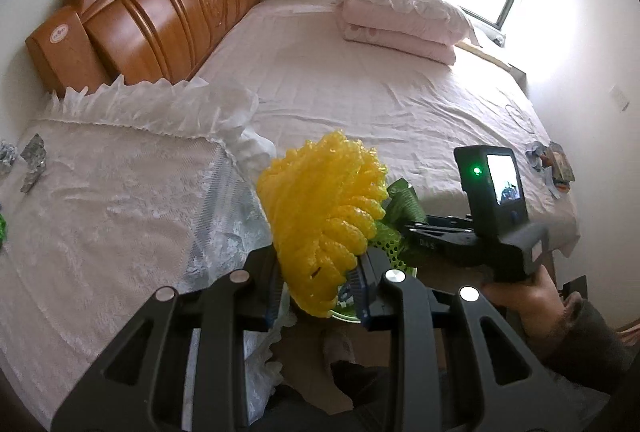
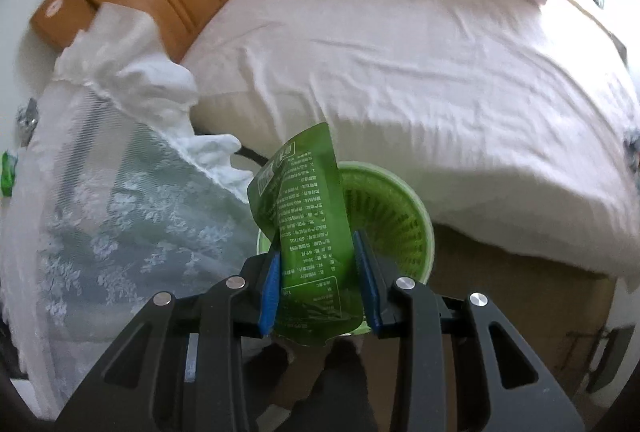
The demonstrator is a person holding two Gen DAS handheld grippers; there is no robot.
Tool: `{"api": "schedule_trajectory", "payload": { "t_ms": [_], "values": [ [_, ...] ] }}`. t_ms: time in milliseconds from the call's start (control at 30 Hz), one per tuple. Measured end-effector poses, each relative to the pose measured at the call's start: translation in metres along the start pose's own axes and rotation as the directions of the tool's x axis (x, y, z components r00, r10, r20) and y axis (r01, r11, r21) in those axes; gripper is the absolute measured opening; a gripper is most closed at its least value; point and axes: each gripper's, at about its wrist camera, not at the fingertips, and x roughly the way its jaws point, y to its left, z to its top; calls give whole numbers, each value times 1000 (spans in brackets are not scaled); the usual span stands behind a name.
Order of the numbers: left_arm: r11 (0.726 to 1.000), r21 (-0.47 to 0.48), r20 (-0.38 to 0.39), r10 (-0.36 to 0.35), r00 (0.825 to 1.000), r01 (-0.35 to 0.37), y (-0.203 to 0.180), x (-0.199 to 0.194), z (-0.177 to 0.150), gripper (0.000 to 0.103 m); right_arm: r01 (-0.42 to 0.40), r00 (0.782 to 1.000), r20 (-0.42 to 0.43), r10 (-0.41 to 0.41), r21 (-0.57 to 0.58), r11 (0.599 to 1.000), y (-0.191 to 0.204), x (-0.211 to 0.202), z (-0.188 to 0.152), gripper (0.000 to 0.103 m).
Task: Collect trash
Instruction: 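Carry both items to the wastebasket and open both tools over it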
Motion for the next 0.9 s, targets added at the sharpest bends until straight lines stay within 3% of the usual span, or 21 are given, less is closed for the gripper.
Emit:
{"api": "schedule_trajectory", "payload": {
  "t_ms": [233, 467, 500, 600, 633, 767, 900],
  "values": [
    [1000, 6, -67, 1, 998, 0, -15, 40, 7, 28, -16, 999, 51, 17, -25, 1000, -6, -14, 4, 34],
    [995, 44, -228, -80, 970, 93, -57, 137, 3, 28, 44, 994, 106, -39, -43, 998, -22, -41, 2, 34],
    [994, 50, -240, -81, 967, 96, -62, 145, 2, 35, 58, 993, 110, -53, -41, 997, -28, -44, 1, 34],
    [990, 85, -278, -87, 957, 115, -81, 168, 0, 76, 65, 992, 108, -62, -21, 998, -41, -47, 1, 34],
    [989, 92, -274, -83, 958, 112, -85, 169, 0, 81, 66, 992, 106, -64, -16, 998, -45, -47, 2, 34],
    [989, 109, -245, -67, 967, 97, -95, 165, 4, 91, 67, 993, 94, -66, -13, 998, -54, -45, 3, 34],
    [995, 57, -242, -70, 968, 87, -88, 158, 10, 95, 63, 995, 80, -60, -27, 998, -57, -41, 2, 34]
  ]
}}
